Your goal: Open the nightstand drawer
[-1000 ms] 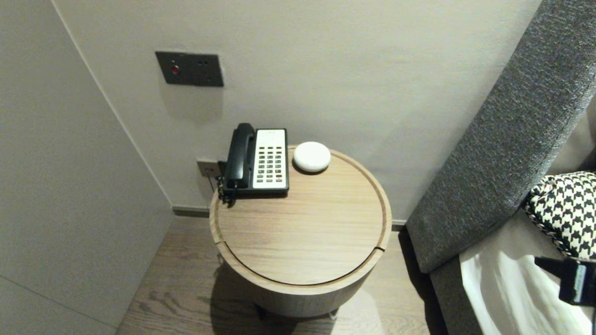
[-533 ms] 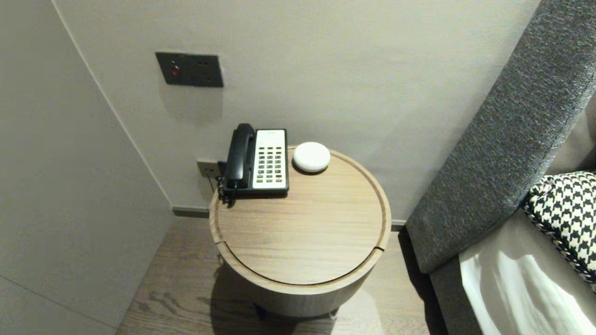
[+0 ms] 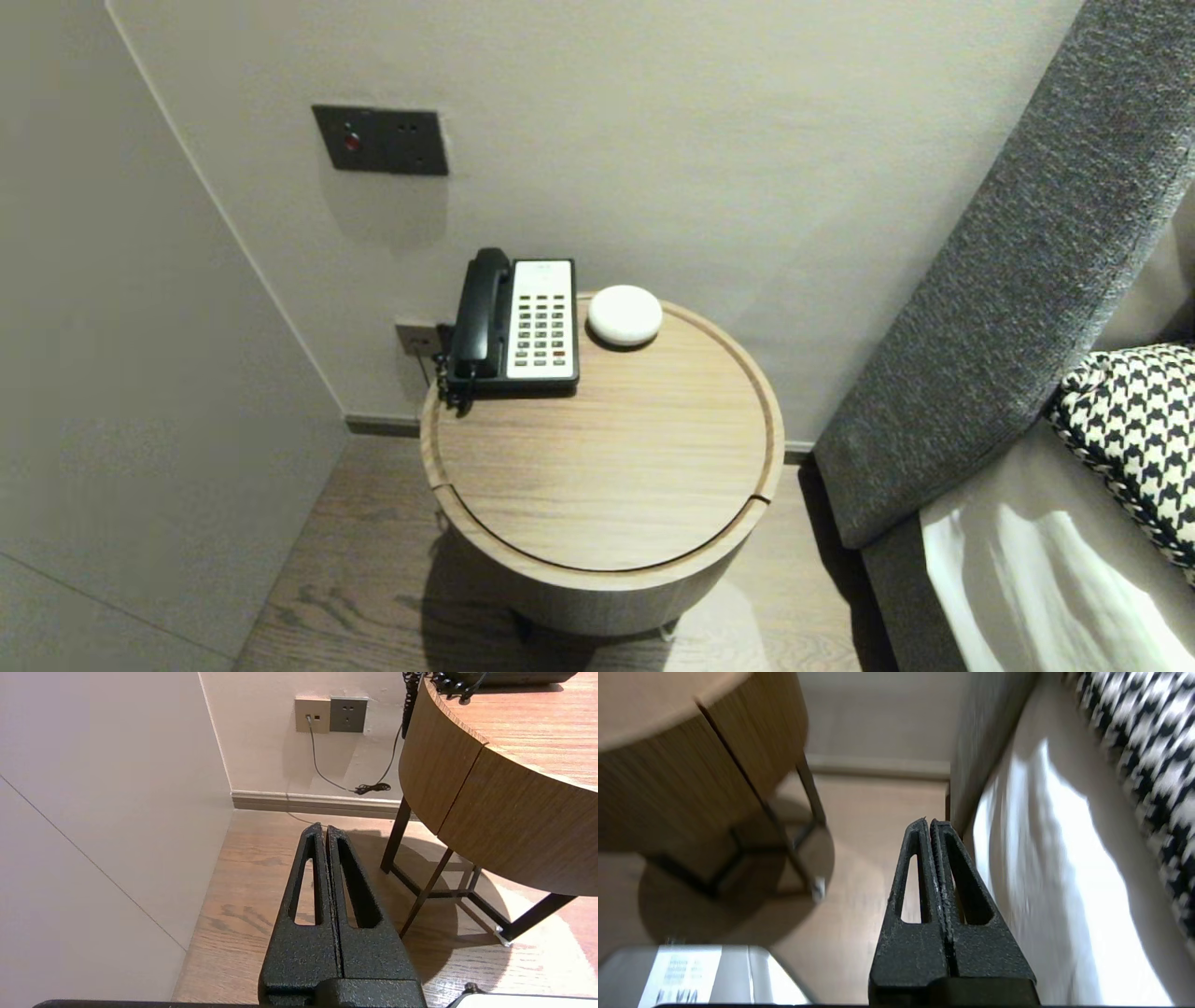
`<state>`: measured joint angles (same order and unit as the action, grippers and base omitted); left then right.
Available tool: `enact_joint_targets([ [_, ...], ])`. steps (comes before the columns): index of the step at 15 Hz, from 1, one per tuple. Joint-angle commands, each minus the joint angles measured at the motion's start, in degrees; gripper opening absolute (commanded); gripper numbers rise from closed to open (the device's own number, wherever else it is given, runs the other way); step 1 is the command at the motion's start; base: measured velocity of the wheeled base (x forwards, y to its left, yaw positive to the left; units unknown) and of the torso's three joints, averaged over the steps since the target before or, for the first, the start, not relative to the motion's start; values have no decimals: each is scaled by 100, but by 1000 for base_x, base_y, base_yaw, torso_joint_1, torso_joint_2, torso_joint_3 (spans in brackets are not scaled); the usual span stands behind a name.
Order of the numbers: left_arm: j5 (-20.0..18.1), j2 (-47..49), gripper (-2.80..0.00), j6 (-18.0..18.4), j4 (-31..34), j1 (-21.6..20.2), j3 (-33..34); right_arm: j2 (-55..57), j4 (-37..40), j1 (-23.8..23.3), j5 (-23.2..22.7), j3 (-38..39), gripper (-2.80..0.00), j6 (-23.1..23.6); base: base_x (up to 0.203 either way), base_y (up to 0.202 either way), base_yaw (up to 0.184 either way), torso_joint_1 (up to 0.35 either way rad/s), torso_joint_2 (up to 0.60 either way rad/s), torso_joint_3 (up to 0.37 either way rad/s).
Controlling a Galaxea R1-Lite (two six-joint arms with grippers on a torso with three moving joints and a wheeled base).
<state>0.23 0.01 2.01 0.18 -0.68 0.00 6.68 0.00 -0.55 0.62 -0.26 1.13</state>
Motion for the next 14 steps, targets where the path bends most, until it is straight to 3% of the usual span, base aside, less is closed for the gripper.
enact_joint_targets([
  [1,3,-1,-280,1,-9,-2,0,-471,27,2,-14,26,-280,9,0,0,0,0,0,0],
  [8,3,-1,-280,1,-9,-2,0,-659,-589,-7,-1,255,-280,28,0,0,0,0,0,0],
  [14,3,-1,-280,1,-9,-2,0,-651,-554,2,-1,255,-280,-16,0,0,0,0,0,0],
])
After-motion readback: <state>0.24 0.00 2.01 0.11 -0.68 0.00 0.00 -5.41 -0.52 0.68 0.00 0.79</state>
